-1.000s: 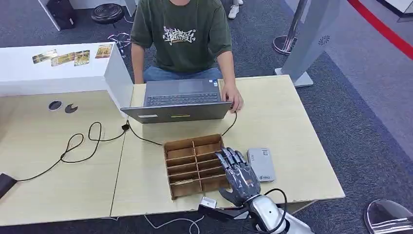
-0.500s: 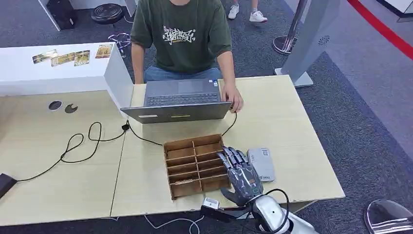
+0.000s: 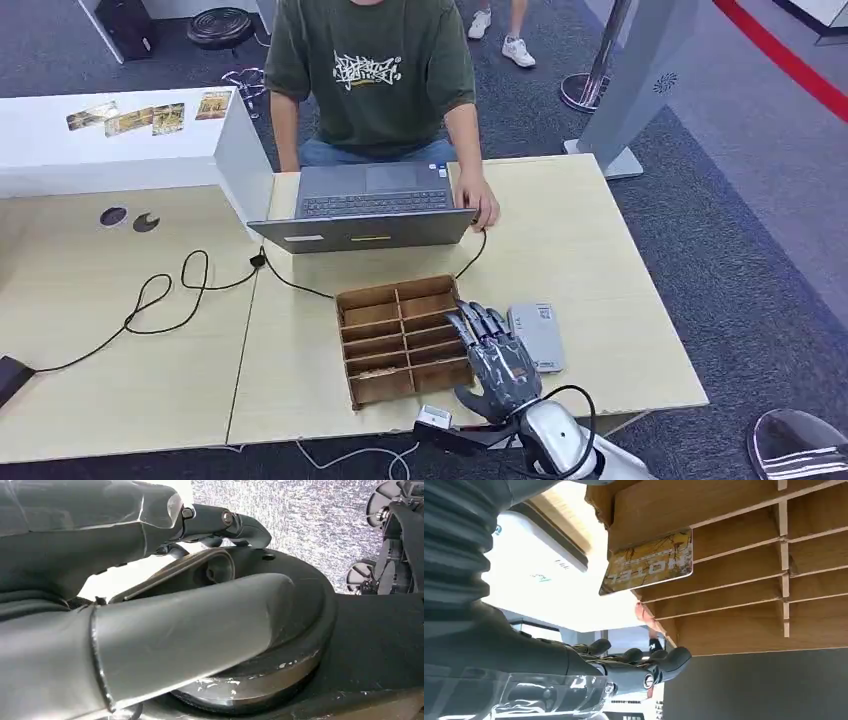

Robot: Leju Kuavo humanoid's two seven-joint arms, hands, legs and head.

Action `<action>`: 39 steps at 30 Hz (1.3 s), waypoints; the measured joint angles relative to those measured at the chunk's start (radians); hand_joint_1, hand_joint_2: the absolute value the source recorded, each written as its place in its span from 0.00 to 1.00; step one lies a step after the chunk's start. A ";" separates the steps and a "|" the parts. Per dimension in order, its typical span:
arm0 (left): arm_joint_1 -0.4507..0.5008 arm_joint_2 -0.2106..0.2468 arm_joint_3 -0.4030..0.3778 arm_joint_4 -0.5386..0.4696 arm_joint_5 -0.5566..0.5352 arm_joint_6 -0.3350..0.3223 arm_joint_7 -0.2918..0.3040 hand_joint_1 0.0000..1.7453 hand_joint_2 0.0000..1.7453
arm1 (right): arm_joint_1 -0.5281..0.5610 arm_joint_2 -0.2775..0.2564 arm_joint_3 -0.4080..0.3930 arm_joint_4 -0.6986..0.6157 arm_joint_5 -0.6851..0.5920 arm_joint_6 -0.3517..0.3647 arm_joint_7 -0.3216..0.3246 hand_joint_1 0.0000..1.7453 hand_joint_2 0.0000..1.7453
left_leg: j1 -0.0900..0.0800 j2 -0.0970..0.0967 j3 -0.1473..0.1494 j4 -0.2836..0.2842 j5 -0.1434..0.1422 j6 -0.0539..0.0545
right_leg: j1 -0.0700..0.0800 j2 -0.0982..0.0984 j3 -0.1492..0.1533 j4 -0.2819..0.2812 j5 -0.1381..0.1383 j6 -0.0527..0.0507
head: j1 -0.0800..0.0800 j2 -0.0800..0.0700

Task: Pass the card to the sensor for recognition and then transmit it.

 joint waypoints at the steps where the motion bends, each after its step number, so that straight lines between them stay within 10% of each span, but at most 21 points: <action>1: 0.000 0.000 0.000 0.000 0.001 0.000 0.000 0.00 0.00 | 0.000 -0.001 0.000 0.000 0.000 0.000 0.000 0.00 1.00 | 0.000 0.000 0.000 0.000 0.000 0.000 | 0.000 0.000 0.000 0.000 0.000 0.000 | 0.000 0.000; 32: 0.000 0.000 0.000 0.000 0.005 -0.001 0.000 0.00 0.00 | 0.011 -0.022 -0.002 -0.015 -0.001 0.006 0.003 0.00 1.00 | 0.000 0.000 0.000 0.000 0.000 0.000 | 0.000 0.000 0.000 0.000 0.000 0.000 | 0.000 0.000; 33: 0.000 0.000 0.000 0.000 0.005 -0.002 0.000 0.00 0.00 | 0.011 -0.022 -0.002 -0.014 -0.002 0.007 0.003 0.11 1.00 | 0.000 0.000 0.000 0.000 0.000 0.000 | 0.000 0.000 0.000 0.000 0.000 0.000 | 0.000 0.000; 34: 0.000 0.000 0.000 0.000 0.005 -0.002 0.000 0.00 0.00 | 0.011 -0.022 -0.002 -0.014 -0.004 0.009 0.002 0.78 1.00 | 0.000 0.000 0.000 0.000 0.000 0.000 | 0.000 0.000 0.000 0.000 0.000 0.000 | 0.000 0.000; 35: 0.000 0.000 0.000 0.000 0.005 -0.002 0.000 0.00 0.00 | 0.011 -0.022 -0.002 -0.014 -0.010 0.014 0.001 0.98 1.00 | 0.000 0.000 0.000 0.000 0.000 0.000 | 0.000 0.000 0.000 0.000 0.000 0.000 | 0.000 0.000; 39: 0.000 0.000 0.000 0.000 0.006 -0.002 0.000 0.00 0.00 | 0.010 -0.022 -0.002 -0.014 -0.022 0.020 -0.002 0.99 1.00 | 0.000 0.000 0.000 0.000 0.000 0.000 | 0.000 0.000 0.000 0.000 0.000 0.000 | 0.000 0.000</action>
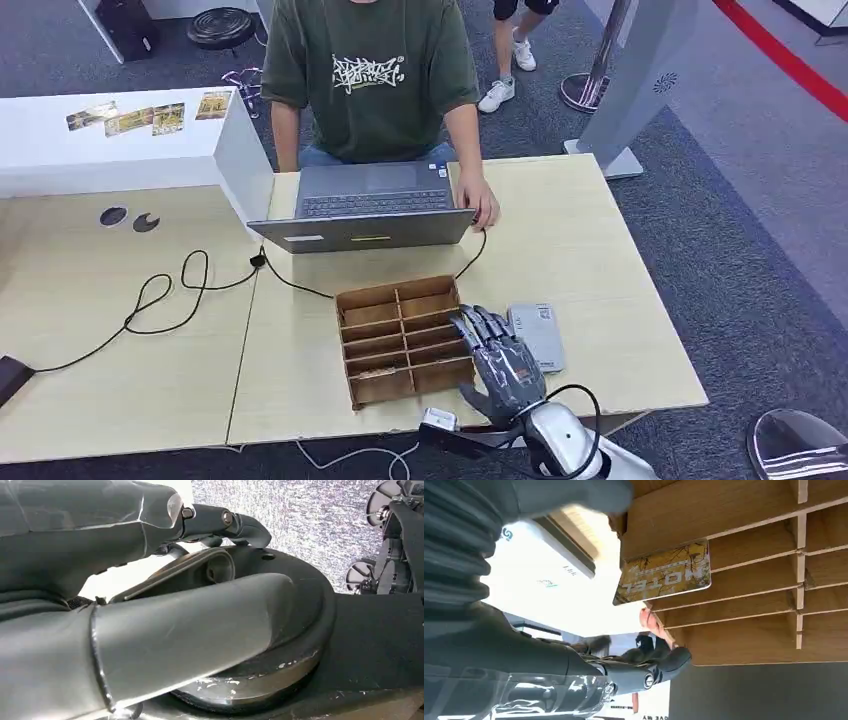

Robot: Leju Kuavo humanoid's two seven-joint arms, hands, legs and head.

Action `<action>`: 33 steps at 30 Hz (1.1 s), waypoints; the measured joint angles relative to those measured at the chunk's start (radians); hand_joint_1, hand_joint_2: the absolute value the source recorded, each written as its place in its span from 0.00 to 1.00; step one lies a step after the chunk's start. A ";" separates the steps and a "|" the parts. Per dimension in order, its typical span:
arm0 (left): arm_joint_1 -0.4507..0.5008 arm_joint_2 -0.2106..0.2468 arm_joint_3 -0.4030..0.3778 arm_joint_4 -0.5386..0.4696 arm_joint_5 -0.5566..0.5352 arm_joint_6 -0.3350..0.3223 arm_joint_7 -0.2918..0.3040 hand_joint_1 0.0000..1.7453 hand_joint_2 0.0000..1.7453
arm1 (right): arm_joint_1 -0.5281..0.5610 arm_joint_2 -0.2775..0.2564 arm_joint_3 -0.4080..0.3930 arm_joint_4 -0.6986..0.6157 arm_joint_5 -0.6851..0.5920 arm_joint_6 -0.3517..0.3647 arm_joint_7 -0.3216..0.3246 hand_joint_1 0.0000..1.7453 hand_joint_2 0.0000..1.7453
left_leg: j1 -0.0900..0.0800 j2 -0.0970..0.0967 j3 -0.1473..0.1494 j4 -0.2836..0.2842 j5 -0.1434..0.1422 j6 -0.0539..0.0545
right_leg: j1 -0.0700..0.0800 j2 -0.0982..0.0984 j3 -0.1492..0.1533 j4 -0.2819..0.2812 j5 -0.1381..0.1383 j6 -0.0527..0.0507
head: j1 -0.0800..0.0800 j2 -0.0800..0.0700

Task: Pass the card to the sensor for recognition and then transmit it.

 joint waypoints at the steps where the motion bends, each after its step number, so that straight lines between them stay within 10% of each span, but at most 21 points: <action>1: 0.000 0.000 0.000 0.000 0.000 0.000 0.000 0.00 0.00 | 0.000 0.000 0.000 0.001 -0.001 0.002 -0.001 0.97 1.00 | 0.000 0.000 0.000 0.000 0.000 0.000 | 0.000 0.000 0.000 0.000 0.000 0.000 | 0.000 0.000; 17: 0.000 0.000 0.000 0.000 0.001 0.000 0.000 0.00 0.00 | -0.012 0.008 0.000 0.009 -0.008 -0.001 -0.004 0.65 1.00 | 0.000 0.000 0.000 0.000 0.000 0.000 | 0.000 0.000 0.000 0.000 0.000 0.000 | 0.000 0.000; 28: 0.000 0.000 0.000 0.000 0.003 -0.001 0.000 0.00 0.00 | -0.014 0.021 0.000 0.020 -0.013 -0.008 -0.004 0.77 1.00 | 0.000 0.000 0.000 0.000 0.000 0.000 | 0.000 0.000 0.000 0.000 0.000 0.000 | 0.000 0.000; 33: 0.000 0.000 0.000 0.000 0.005 -0.001 0.000 0.00 0.00 | -0.012 0.028 -0.001 0.024 -0.022 -0.030 -0.006 0.99 1.00 | 0.000 0.000 0.000 0.000 0.000 0.000 | 0.000 0.000 0.000 0.000 0.000 0.000 | 0.000 0.000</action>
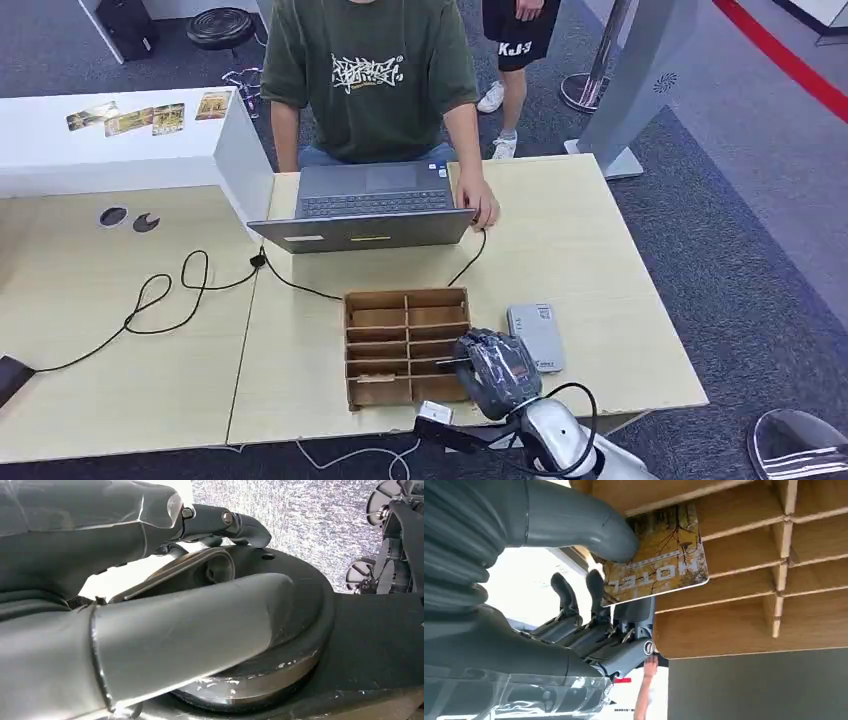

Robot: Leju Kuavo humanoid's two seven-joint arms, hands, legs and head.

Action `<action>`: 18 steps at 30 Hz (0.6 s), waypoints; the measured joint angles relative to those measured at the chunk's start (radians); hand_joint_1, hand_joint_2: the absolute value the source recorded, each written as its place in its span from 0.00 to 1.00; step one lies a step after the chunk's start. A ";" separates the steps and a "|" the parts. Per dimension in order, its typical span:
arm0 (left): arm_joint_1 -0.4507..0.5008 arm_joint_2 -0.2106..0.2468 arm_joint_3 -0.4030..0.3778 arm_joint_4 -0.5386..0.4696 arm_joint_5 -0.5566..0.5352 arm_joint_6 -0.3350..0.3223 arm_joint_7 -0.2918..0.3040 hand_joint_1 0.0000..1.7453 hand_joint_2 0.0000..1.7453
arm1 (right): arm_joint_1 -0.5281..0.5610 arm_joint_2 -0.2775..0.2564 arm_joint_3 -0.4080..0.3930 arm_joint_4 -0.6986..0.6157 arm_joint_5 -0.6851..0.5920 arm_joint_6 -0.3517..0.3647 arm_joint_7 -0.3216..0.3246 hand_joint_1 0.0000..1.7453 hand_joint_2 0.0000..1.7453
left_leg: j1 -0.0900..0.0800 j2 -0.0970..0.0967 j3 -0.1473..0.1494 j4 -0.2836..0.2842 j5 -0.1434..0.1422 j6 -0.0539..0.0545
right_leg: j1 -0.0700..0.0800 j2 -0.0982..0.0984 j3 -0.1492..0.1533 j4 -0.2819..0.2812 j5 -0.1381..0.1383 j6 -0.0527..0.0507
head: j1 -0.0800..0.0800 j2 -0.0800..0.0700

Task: Pass the card to the sensor for recognition and then transmit it.

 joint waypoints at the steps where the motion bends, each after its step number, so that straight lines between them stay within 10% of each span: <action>1: 0.000 0.000 0.000 0.000 0.001 0.000 0.000 0.00 0.00 | 0.001 0.002 -0.001 0.000 -0.003 -0.005 0.000 0.99 1.00 | 0.000 0.000 0.000 0.000 0.000 0.000 | 0.000 0.000 0.000 0.000 0.000 0.000 | 0.000 0.000; 18: 0.000 0.000 -0.002 0.000 0.007 0.003 0.000 0.00 0.00 | 0.129 0.045 -0.144 -0.099 -0.004 -0.169 -0.020 1.00 1.00 | 0.000 0.000 -0.001 0.000 0.000 0.000 | 0.000 0.000 -0.001 0.000 0.000 0.000 | 0.000 0.000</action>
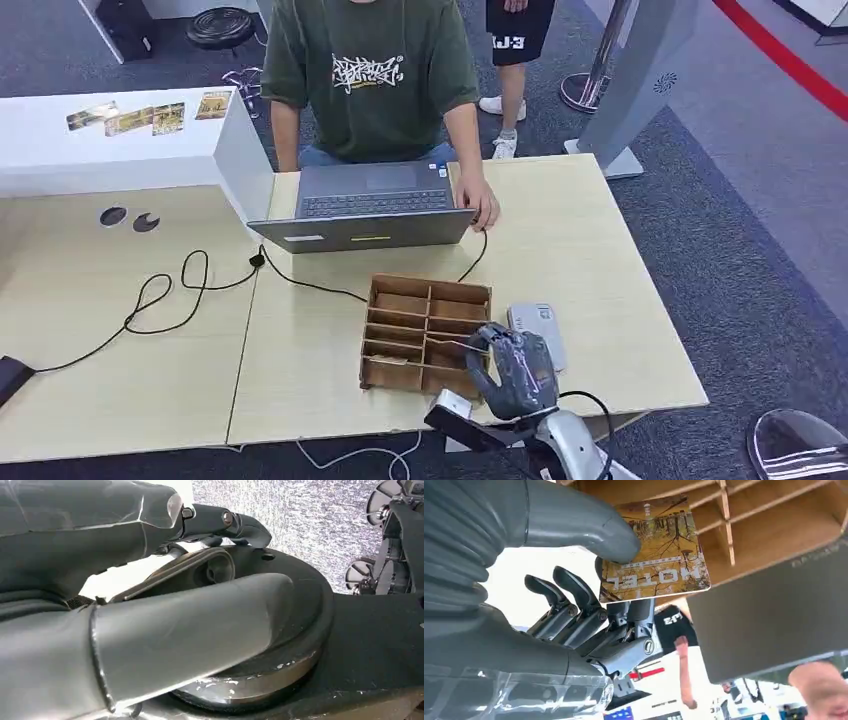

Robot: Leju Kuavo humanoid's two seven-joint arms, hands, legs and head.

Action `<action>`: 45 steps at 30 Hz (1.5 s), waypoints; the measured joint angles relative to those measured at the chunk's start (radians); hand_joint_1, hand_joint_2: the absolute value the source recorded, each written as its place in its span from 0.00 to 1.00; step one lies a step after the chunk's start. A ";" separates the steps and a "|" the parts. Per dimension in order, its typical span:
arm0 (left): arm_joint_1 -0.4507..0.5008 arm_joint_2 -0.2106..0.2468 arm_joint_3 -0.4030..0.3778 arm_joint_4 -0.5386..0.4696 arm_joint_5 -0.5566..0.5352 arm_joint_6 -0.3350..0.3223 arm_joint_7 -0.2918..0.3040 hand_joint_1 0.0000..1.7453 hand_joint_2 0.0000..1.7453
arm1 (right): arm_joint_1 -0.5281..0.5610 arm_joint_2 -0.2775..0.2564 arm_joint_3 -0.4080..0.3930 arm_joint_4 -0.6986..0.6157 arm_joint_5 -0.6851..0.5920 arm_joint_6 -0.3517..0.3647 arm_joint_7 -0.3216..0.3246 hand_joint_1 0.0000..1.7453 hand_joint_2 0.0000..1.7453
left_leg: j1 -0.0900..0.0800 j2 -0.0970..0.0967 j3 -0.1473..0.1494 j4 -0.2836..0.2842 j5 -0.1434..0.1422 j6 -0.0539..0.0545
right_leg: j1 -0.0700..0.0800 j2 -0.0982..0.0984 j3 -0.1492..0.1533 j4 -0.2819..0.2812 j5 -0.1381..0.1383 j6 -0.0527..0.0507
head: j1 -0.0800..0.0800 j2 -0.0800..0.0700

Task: Pass the card to the sensor for recognition and then transmit it.

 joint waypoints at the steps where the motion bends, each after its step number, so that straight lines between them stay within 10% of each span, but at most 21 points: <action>1: 0.000 0.000 0.000 0.000 0.000 0.000 0.000 0.00 0.00 | 0.006 0.003 -0.009 -0.005 0.001 0.000 0.000 1.00 1.00 | 0.000 0.000 0.000 0.000 0.000 0.000 | 0.000 0.000 0.000 0.000 0.000 0.000 | 0.000 0.000; 45: 0.001 -0.002 -0.002 0.000 0.037 0.020 -0.006 0.00 0.00 | 0.290 0.023 -0.258 -0.233 -0.217 -0.137 0.002 1.00 1.00 | 0.000 0.000 0.000 0.000 0.000 0.000 | 0.000 0.000 0.000 0.000 0.000 0.000 | 0.001 0.000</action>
